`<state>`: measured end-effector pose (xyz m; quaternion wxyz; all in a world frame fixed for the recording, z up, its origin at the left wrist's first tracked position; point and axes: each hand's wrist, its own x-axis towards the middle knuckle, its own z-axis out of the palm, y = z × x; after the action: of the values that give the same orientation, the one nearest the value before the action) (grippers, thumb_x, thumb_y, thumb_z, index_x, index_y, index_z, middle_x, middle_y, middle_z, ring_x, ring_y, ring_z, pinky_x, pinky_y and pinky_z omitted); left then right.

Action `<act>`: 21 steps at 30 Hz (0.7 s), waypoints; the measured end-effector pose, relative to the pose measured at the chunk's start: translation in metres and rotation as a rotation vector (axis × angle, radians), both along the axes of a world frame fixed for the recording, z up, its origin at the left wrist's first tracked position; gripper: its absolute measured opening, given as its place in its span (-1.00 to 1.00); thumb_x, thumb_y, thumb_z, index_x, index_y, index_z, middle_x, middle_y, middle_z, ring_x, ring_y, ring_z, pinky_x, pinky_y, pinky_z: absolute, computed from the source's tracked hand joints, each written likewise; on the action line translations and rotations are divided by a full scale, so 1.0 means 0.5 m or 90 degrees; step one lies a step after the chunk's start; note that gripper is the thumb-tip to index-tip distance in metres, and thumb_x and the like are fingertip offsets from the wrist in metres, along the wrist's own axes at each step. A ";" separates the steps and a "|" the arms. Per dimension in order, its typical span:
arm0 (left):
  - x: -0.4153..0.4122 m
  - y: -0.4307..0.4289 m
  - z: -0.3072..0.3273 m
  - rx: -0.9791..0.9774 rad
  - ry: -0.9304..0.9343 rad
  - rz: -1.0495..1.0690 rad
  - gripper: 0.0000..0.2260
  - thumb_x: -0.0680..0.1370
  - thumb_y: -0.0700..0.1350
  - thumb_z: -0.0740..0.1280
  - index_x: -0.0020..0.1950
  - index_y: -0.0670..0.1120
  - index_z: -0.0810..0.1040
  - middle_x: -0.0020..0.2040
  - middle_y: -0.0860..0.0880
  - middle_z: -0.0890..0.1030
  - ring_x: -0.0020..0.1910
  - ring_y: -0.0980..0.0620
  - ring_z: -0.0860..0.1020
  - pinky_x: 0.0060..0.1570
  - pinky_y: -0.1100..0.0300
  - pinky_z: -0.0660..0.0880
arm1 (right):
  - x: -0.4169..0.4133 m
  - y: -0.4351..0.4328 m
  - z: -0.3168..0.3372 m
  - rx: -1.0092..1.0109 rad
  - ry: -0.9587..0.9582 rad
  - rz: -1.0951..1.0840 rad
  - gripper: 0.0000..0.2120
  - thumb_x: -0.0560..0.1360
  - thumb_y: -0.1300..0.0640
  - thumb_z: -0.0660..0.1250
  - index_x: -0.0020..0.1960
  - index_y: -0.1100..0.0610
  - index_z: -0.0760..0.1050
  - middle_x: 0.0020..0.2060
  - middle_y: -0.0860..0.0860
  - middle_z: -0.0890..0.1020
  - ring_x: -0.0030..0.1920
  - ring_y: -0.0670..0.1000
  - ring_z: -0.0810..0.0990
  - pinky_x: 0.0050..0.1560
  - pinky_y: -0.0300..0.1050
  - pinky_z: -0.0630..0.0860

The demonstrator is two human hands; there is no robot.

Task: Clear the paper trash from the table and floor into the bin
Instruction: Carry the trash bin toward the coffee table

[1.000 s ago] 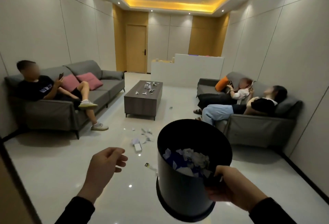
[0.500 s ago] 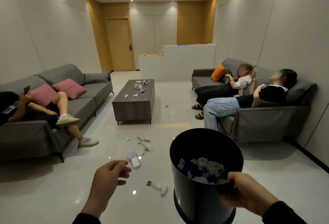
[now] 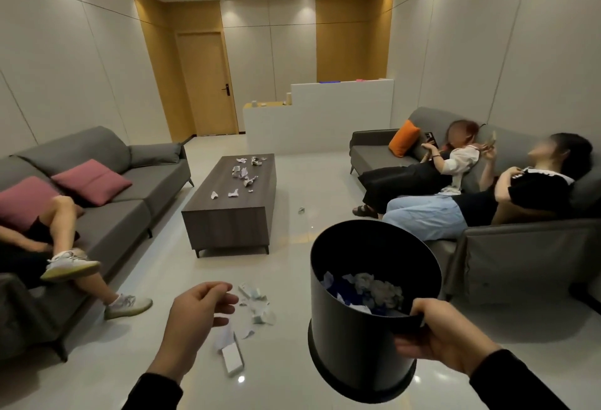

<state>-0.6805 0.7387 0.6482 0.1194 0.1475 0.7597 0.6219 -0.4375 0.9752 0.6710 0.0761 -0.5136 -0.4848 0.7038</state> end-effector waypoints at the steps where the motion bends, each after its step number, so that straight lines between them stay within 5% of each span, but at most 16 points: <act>1: -0.032 0.042 -0.004 0.001 0.000 0.003 -0.83 0.56 -0.13 0.25 -0.15 -0.05 0.63 -0.32 0.03 0.70 -0.27 -0.02 0.65 -0.43 0.24 0.54 | -0.039 0.044 -0.006 0.001 0.000 0.004 -0.83 0.54 0.27 0.04 -0.01 0.35 0.35 -0.29 0.30 0.55 -0.36 0.24 0.53 -0.63 -0.11 0.53; 8: -0.238 0.306 -0.010 0.009 -0.033 0.066 -0.83 0.56 -0.16 0.25 -0.12 -0.12 0.63 -0.32 -0.08 0.69 -0.24 -0.09 0.64 -0.39 0.18 0.53 | -0.314 0.348 0.003 -0.006 -0.008 0.046 -0.81 0.57 0.26 0.04 -0.18 0.28 0.33 -0.32 0.27 0.55 -0.35 0.24 0.54 -0.65 -0.09 0.53; 21: -0.703 0.781 -0.038 0.037 0.017 0.106 -0.85 0.55 -0.19 0.27 -0.16 -0.10 0.61 -0.29 -0.13 0.66 -0.31 -0.04 0.58 -0.37 0.18 0.50 | -0.811 0.794 -0.048 -0.013 -0.031 0.054 -0.87 0.52 0.30 0.04 -0.13 0.32 0.33 -0.29 0.28 0.52 -0.41 0.22 0.54 -0.63 -0.08 0.53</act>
<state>-1.0318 1.1291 0.6292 0.0526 0.0956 0.7527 0.6493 -0.8430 1.3722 0.6471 0.0290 -0.5100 -0.5006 0.6988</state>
